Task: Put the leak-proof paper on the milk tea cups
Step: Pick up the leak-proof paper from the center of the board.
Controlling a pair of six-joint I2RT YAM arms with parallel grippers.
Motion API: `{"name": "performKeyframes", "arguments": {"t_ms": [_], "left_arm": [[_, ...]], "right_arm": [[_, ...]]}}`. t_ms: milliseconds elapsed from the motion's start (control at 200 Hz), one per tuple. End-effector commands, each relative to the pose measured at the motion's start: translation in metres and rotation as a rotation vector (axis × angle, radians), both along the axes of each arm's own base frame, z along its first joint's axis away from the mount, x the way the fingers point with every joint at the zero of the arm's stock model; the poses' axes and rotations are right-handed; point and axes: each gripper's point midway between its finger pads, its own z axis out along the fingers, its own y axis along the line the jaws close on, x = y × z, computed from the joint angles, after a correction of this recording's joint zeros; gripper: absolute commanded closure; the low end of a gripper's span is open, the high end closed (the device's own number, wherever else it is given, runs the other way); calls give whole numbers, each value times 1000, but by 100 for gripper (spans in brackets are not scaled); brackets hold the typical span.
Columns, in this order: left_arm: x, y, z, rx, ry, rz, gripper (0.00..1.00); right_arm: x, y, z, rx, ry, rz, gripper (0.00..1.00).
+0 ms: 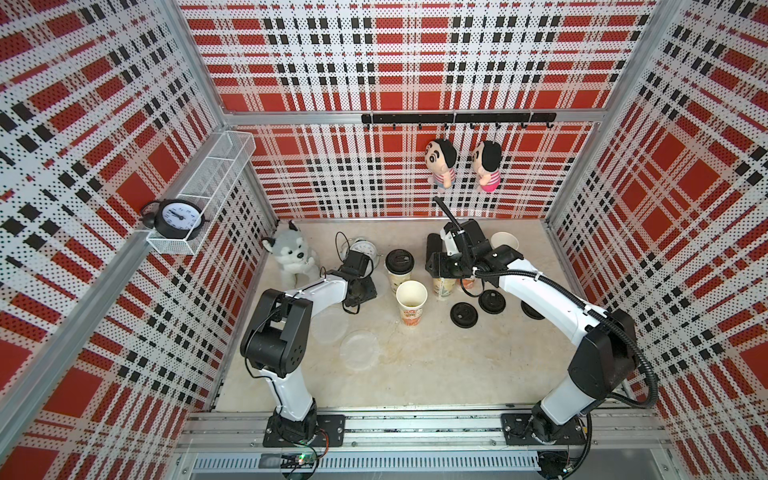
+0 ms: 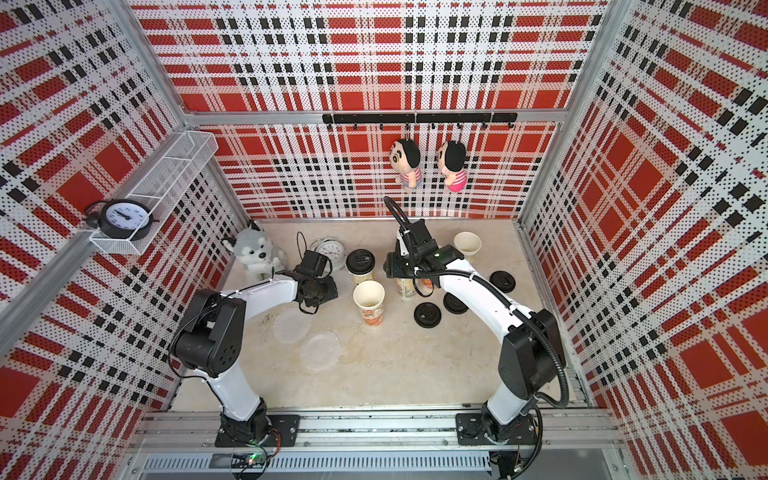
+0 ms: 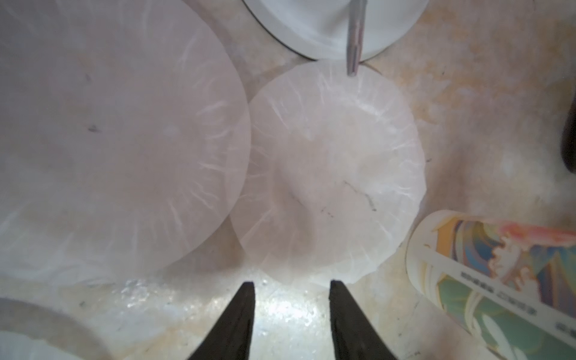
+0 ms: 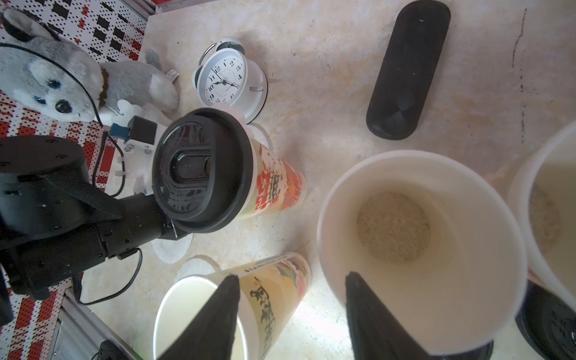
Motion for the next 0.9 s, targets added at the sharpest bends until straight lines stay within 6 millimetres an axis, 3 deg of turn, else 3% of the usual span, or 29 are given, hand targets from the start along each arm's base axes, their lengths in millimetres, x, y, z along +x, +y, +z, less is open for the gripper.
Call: {"name": "performKeyframes", "arguments": {"t_ms": [0,281,661,892], "left_arm": [[4,5,-3,-4,-5,60,56],[5,1,-18,-21,14,83,55],[8,14,-31,32,24,138,55],[10,19,-41,68,34,159,65]], "right_arm": [[1,-3,15,40,-36,-2,42],[2,-9,12,46,-34,0,42],[4,-13,5,48,-27,4,41],[4,-21,2,42,-21,-1,42]]}}
